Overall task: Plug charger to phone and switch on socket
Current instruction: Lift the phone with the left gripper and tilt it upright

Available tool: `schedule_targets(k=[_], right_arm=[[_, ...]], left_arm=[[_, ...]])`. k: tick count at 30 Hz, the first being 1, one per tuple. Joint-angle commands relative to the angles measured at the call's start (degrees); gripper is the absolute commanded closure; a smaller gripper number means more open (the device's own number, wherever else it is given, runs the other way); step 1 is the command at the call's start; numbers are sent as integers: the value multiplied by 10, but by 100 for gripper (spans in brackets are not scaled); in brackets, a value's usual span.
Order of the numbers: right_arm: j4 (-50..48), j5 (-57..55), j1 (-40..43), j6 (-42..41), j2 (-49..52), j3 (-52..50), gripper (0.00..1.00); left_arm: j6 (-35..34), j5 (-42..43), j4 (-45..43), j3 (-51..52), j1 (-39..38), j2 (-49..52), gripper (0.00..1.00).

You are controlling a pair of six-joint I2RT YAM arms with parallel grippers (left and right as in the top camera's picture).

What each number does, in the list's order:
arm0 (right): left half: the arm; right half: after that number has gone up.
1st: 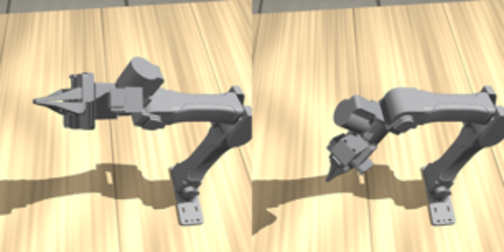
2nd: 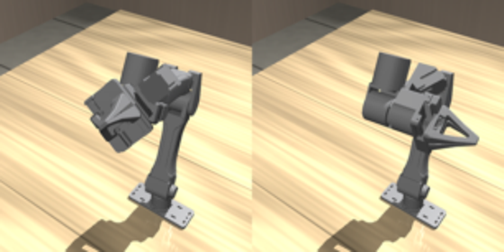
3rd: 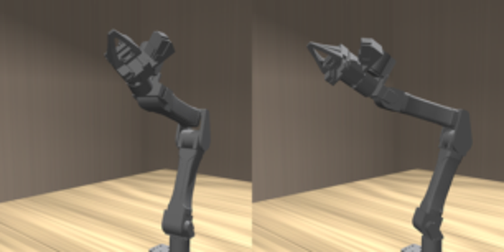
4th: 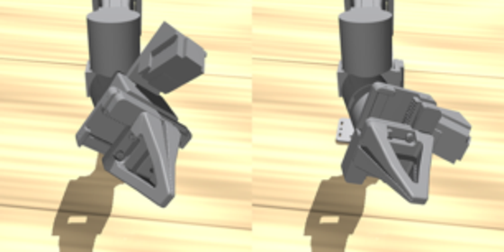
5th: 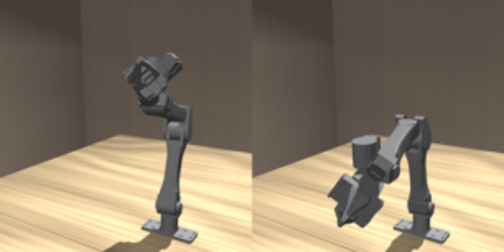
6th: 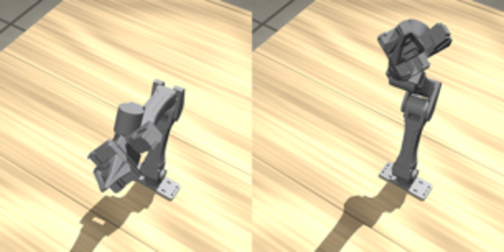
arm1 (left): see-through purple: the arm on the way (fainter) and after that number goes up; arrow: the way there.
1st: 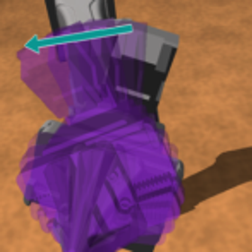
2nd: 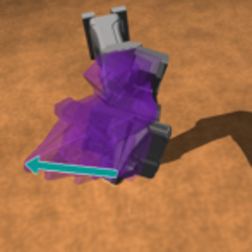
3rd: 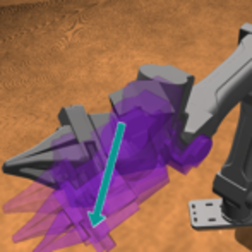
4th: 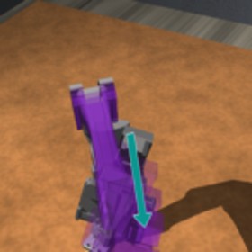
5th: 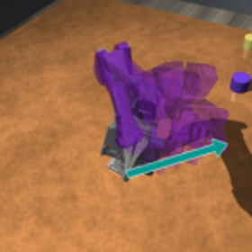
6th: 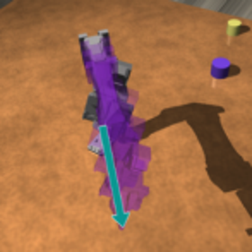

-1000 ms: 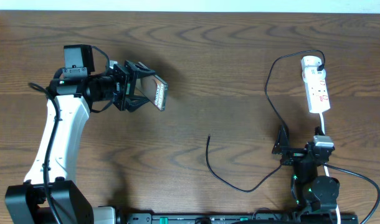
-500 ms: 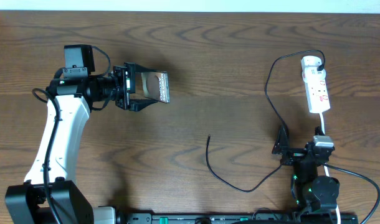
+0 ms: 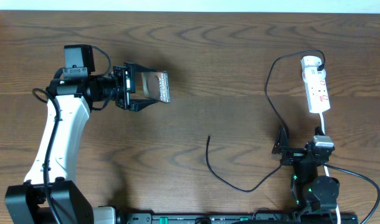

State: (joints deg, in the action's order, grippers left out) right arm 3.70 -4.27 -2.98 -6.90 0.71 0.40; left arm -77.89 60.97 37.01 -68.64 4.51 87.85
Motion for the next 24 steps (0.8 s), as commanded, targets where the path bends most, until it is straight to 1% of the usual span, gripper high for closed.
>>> schedule_targets(k=[1, 4, 9, 13, 17, 21, 24], right_arm=[[3, 3, -4, 8, -3, -1, 1], [3, 3, -4, 8, -3, -1, 1], [3, 3, -4, 8, -3, -1, 1], [3, 3, -4, 8, -3, -1, 1], [3, 3, -4, 8, -3, -1, 1], [3, 3, -4, 8, -3, -1, 1], [3, 3, -4, 8, -3, -1, 1]], left_arm=[[96, -104, -5, -11, 3, -12, 93], [150, -191, -5, -11, 3, -12, 93], [208, -330, -3, -11, 3, -12, 93], [209, -428, 15, -10, 3, -12, 93], [209, -506, 42, -10, 3, -12, 93], [209, -551, 65, -10, 3, -12, 93], [209, -564, 64, -10, 3, -12, 93]])
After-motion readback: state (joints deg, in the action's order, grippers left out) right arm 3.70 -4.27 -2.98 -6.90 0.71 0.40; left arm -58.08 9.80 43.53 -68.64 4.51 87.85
